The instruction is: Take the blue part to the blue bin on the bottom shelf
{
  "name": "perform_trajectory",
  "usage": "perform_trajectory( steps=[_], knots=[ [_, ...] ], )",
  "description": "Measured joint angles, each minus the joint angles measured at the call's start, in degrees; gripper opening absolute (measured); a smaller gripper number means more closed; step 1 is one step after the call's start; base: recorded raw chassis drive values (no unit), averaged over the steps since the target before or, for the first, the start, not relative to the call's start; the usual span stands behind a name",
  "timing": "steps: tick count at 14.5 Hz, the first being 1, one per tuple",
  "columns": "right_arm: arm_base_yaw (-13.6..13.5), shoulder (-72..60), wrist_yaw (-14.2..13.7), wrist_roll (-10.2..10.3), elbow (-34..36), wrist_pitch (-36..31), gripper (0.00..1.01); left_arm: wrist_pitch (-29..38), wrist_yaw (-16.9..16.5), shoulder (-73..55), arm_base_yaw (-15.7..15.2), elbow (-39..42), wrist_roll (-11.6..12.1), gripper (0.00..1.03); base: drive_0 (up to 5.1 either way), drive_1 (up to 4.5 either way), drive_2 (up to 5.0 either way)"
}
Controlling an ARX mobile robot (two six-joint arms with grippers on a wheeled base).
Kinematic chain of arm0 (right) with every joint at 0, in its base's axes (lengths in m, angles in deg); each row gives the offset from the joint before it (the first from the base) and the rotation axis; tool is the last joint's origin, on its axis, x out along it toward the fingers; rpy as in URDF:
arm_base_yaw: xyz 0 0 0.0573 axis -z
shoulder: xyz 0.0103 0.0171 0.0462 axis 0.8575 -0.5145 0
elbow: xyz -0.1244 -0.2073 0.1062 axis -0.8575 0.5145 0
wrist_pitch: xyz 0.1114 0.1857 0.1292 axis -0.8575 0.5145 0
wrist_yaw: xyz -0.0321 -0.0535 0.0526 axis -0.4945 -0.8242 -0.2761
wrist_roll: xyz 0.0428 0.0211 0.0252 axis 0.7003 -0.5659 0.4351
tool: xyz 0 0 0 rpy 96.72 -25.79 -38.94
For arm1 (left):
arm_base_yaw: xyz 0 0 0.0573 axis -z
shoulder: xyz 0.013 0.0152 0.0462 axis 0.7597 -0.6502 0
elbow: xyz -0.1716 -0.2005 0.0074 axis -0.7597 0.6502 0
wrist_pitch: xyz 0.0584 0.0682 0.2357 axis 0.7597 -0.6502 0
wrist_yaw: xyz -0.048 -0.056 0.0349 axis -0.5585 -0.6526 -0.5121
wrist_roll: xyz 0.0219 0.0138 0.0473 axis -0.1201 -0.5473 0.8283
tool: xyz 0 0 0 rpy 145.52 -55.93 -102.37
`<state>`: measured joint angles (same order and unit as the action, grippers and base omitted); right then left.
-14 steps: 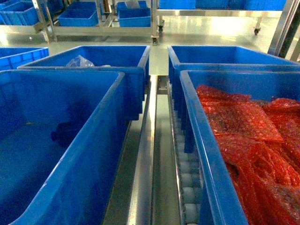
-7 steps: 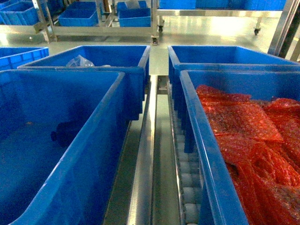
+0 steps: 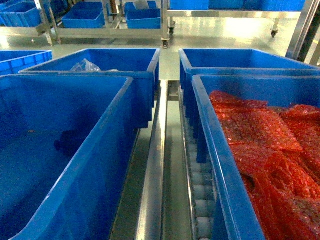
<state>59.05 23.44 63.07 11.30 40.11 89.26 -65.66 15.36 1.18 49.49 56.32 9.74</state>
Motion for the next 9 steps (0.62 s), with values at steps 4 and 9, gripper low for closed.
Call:
perform_trajectory(
  steps=[4, 9],
  knots=[
    [0.0, 0.0, 0.0, 0.0, 0.0, 0.0, 0.98, 0.0, 0.0, 0.0, 0.0, 0.0, 0.0, 0.81, 0.0, 0.00, 0.0],
    [0.0, 0.0, 0.0, 0.0, 0.0, 0.0, 0.98, 0.0, 0.0, 0.0, 0.0, 0.0, 0.0, 0.98, 0.0, 0.00, 0.0]
  ],
)
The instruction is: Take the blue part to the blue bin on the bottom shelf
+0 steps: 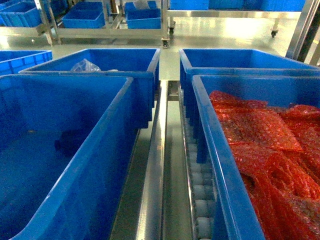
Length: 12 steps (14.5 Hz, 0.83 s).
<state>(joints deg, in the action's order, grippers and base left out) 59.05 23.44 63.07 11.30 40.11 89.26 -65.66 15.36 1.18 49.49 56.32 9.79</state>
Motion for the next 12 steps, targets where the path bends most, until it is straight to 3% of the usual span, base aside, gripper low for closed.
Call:
perform_trajectory(
  steps=[12],
  knots=[
    [0.0, 0.0, 0.0, 0.0, 0.0, 0.0, 0.98, 0.0, 0.0, 0.0, 0.0, 0.0, 0.0, 0.98, 0.0, 0.00, 0.0]
  ],
)
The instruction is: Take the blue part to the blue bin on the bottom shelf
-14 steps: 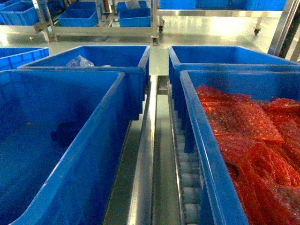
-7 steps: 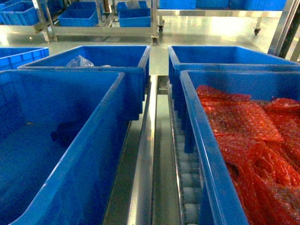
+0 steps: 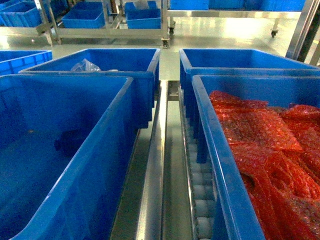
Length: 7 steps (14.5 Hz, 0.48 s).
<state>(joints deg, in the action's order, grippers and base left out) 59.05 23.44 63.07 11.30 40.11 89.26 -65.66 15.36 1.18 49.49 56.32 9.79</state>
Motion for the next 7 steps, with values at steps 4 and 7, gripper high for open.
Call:
perform_trajectory(
  steps=[4, 7],
  knots=[
    [0.0, 0.0, 0.0, 0.0, 0.0, 0.0, 0.98, 0.0, 0.0, 0.0, 0.0, 0.0, 0.0, 0.98, 0.0, 0.00, 0.0],
    [0.0, 0.0, 0.0, 0.0, 0.0, 0.0, 0.98, 0.0, 0.0, 0.0, 0.0, 0.0, 0.0, 0.98, 0.0, 0.00, 0.0]
  ],
)
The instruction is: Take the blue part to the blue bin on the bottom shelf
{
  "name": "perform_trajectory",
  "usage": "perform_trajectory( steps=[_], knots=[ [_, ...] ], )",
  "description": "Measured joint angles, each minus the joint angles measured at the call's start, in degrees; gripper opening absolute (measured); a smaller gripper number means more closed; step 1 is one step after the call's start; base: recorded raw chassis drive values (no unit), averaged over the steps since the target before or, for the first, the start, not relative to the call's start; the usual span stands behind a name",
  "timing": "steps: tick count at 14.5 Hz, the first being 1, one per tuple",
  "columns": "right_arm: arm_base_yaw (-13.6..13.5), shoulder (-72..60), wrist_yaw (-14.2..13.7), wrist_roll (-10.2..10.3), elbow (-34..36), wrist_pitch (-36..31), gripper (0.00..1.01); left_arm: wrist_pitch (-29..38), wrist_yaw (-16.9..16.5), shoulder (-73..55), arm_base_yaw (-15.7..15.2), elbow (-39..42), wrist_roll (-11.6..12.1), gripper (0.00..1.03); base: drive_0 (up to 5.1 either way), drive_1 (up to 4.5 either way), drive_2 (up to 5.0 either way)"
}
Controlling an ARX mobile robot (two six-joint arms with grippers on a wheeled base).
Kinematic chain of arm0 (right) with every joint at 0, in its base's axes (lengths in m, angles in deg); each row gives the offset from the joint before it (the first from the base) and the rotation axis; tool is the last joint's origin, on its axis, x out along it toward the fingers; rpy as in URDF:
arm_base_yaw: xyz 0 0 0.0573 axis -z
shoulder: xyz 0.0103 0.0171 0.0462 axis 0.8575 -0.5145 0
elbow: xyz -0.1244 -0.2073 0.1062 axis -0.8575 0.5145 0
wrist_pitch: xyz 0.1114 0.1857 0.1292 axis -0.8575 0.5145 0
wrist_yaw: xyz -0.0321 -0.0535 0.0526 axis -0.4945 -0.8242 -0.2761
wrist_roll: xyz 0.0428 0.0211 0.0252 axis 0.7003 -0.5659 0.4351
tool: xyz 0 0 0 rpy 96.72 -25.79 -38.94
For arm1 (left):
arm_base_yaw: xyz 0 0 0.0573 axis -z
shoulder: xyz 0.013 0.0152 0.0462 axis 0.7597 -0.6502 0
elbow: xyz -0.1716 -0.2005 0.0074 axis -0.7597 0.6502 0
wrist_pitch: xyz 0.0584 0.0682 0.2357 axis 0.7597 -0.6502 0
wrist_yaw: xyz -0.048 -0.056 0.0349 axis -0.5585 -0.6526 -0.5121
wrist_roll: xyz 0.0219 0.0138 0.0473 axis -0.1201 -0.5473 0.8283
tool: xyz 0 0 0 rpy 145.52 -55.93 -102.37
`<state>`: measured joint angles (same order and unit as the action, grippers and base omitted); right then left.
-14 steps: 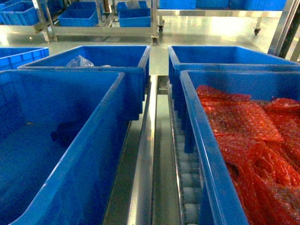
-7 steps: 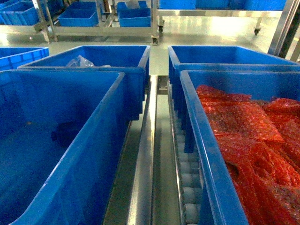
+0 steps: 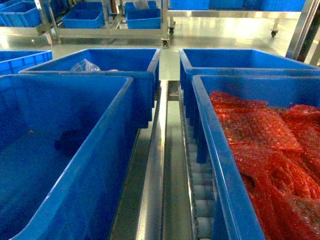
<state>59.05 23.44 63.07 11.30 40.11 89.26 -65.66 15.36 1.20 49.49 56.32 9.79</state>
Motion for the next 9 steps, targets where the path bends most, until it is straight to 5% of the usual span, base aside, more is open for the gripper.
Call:
perform_trajectory(
  steps=[9],
  knots=[
    [0.0, 0.0, 0.0, 0.0, 0.0, 0.0, 0.98, 0.0, 0.0, 0.0, 0.0, 0.0, 0.0, 0.98, 0.0, 0.00, 0.0]
  ],
)
